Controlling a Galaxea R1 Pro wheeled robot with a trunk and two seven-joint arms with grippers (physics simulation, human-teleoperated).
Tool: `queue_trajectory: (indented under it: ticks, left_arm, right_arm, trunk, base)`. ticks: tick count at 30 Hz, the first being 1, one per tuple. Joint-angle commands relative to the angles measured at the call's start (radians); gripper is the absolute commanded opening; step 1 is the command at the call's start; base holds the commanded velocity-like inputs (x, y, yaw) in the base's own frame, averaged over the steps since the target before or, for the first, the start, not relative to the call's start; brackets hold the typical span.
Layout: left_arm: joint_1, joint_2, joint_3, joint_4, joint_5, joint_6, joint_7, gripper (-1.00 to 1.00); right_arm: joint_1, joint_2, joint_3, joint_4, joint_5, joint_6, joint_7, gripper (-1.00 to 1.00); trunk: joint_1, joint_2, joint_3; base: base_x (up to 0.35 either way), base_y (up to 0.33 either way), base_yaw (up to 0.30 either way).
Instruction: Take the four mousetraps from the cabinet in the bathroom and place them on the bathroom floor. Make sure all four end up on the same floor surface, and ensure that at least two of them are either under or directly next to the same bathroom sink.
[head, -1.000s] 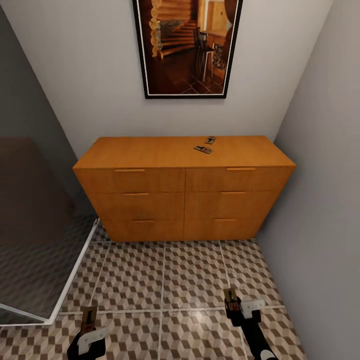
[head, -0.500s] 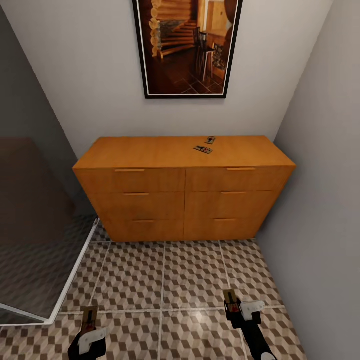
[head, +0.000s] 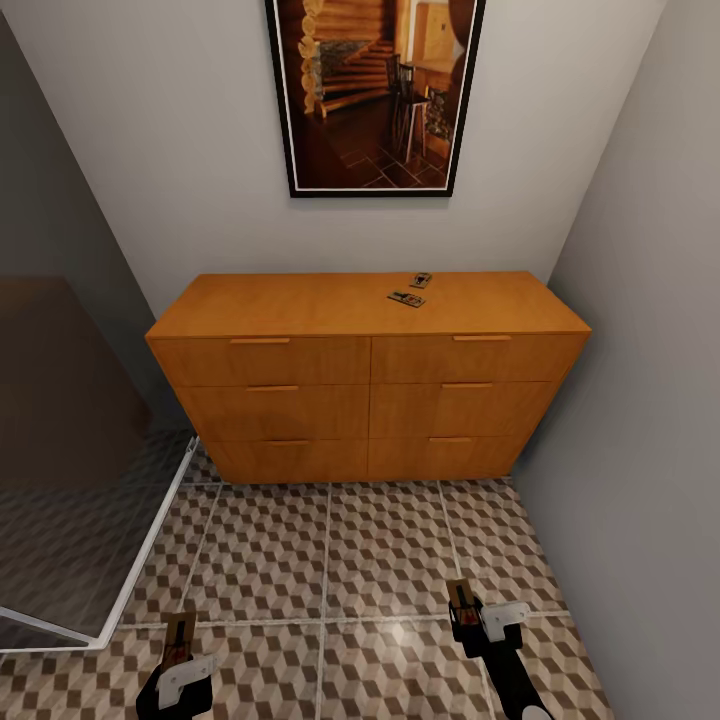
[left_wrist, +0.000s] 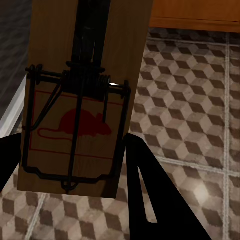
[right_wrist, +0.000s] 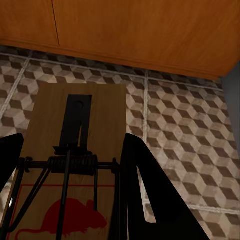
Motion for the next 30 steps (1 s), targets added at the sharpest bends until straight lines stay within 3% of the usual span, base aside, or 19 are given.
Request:
queue_trajectory:
  ticks: [1,30]
  left_arm:
    - [0.000,0.000,-0.008,0.001,-0.006,-0.001,0.016,-1.00]
    - [0.000,-0.002,-0.008,0.002,-0.007,0.000,0.014,-1.00]
  right_arm:
    - [-0.001,0.001,-0.005,0.001,0.008,-0.003,-0.004,-1.00]
    - [0.001,0.000,-0.005,0.001,0.008,-0.003,-0.004,-1.00]
  trunk:
    - [0.000,0.000,-0.001]
    - [0.000,0.000,-0.001]
  base:
    - [0.000,0.000,0.000]
    - [0.000,0.000,0.000]
